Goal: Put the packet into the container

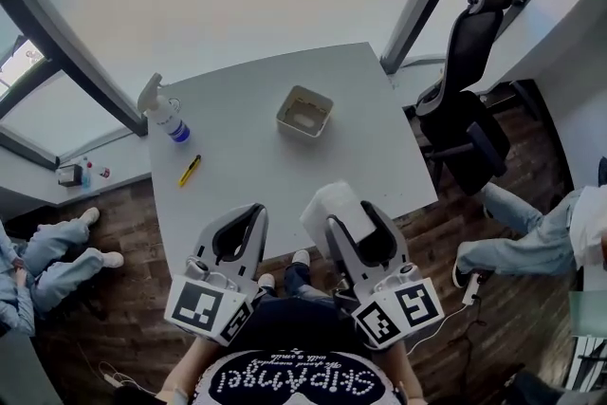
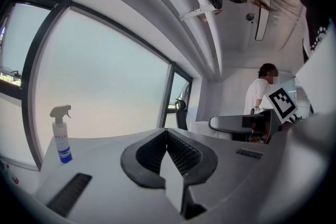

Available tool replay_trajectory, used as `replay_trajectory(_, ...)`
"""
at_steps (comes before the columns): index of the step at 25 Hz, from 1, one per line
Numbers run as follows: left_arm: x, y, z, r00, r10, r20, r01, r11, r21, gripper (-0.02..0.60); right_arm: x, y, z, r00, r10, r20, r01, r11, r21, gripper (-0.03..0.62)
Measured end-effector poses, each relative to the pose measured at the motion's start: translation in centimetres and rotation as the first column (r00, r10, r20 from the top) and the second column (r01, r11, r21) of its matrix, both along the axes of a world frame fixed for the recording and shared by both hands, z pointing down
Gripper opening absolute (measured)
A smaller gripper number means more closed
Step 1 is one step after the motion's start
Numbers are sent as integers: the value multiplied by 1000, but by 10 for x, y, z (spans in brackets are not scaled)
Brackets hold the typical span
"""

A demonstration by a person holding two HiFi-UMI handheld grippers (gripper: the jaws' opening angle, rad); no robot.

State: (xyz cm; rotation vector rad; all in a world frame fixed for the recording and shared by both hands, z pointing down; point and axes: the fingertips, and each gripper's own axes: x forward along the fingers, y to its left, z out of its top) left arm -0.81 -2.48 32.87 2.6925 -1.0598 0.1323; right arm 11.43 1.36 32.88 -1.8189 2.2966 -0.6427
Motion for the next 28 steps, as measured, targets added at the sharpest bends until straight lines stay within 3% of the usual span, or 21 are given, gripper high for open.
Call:
replay_trajectory(15, 11, -6, 1, 998, -62, 1, 62, 998, 9, 8, 5, -19, 11, 996, -93, -5, 93, 996, -7, 256)
replay_trajectory(28, 15, -5, -21, 999, -37, -34, 39, 998, 40, 8, -2, -12, 4, 996, -87, 14, 87, 996, -10, 256)
